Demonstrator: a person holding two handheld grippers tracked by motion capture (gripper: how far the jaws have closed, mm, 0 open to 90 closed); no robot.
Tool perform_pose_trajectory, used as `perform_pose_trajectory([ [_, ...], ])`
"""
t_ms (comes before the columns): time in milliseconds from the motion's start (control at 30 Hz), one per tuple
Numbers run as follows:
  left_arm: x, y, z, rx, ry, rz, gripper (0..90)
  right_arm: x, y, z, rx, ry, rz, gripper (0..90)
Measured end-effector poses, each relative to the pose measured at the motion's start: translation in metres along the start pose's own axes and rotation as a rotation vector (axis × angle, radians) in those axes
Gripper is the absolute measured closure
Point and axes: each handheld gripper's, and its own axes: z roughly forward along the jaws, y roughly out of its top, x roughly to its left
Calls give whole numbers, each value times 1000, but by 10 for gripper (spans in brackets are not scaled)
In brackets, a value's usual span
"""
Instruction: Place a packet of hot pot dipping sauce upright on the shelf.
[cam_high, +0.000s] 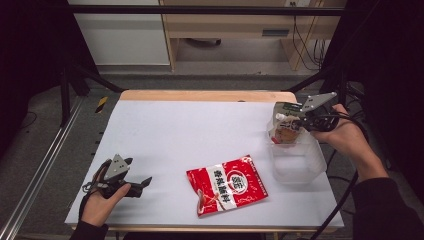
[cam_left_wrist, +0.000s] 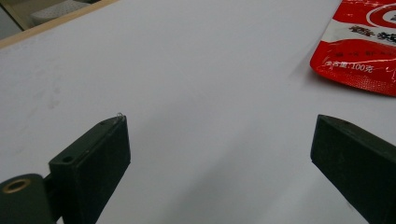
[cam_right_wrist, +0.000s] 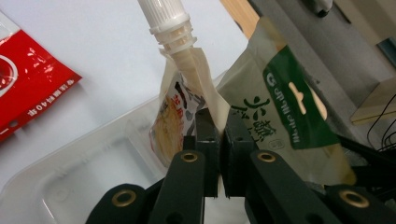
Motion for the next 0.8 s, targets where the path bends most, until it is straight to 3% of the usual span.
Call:
perform_pose_trajectory([
  [500,1,0,0,0,-5,-5,48,0,-11,24,24,48,50,871],
  [700,1,0,0,5,-7,-5,48,-4,-17,25,8,56,104,853],
  [800,0,0,1,5,-7,-4,48,-5,-18,25,5,54,107,835],
])
